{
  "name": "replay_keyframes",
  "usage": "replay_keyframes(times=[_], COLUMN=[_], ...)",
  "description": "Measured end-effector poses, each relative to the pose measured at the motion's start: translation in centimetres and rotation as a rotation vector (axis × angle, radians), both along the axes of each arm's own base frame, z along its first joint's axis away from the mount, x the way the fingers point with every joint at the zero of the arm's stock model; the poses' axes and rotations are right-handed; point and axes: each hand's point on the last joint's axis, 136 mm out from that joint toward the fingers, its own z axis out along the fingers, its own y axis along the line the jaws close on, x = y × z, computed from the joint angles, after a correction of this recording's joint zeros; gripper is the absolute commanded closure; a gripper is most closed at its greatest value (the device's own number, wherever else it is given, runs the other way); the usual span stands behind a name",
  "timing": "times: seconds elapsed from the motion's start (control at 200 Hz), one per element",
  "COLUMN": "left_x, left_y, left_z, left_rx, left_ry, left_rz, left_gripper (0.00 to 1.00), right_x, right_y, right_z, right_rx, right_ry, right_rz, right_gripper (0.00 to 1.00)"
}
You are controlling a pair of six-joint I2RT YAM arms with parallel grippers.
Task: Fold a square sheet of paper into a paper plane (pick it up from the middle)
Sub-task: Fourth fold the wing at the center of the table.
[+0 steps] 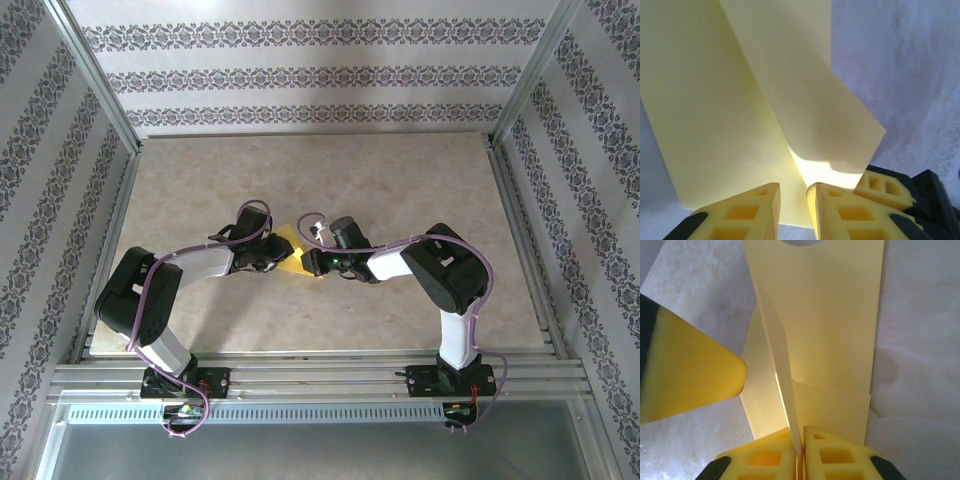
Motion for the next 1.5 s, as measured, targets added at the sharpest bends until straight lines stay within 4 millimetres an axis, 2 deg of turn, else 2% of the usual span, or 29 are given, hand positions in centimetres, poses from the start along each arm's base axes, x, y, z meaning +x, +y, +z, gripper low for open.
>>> replay_keyframes(times=[0.47,0.789,1.119,1.274,1.504], left_x=[1.3,0.4,1.5,1.3,1.3], left_y=[0.2,1.6,0.2,0.1,0.2], left_z=[0.3,-1.3,0.2,-0.7,-0.8], left_rx=[-0.022,0.002,-0.094,-0.089,-0.086], left_ry=[-0.042,-0.045,-0.116,-0.091,-0.089], left_rz=[0.068,0.12,0.1,0.096,0.098], left_gripper=[0.76,0.74,0.68,0.71,0.76], right_x=[-0.8,-0.7,-0.5,-0.5,-0.5], right_y=[0.6,0.6,0.6,0.6,0.6], right_z=[0.0,0.1,0.1,0.1,0.1], right_rx=[0.03,0.072,0.078,0.079,0.08], right_ry=[0.257,0.388,0.439,0.443,0.444], right_rz=[-0.024,-0.045,-0.063,-0.062,-0.062], right_gripper=[0.85,0.82,0.81,0.81,0.81])
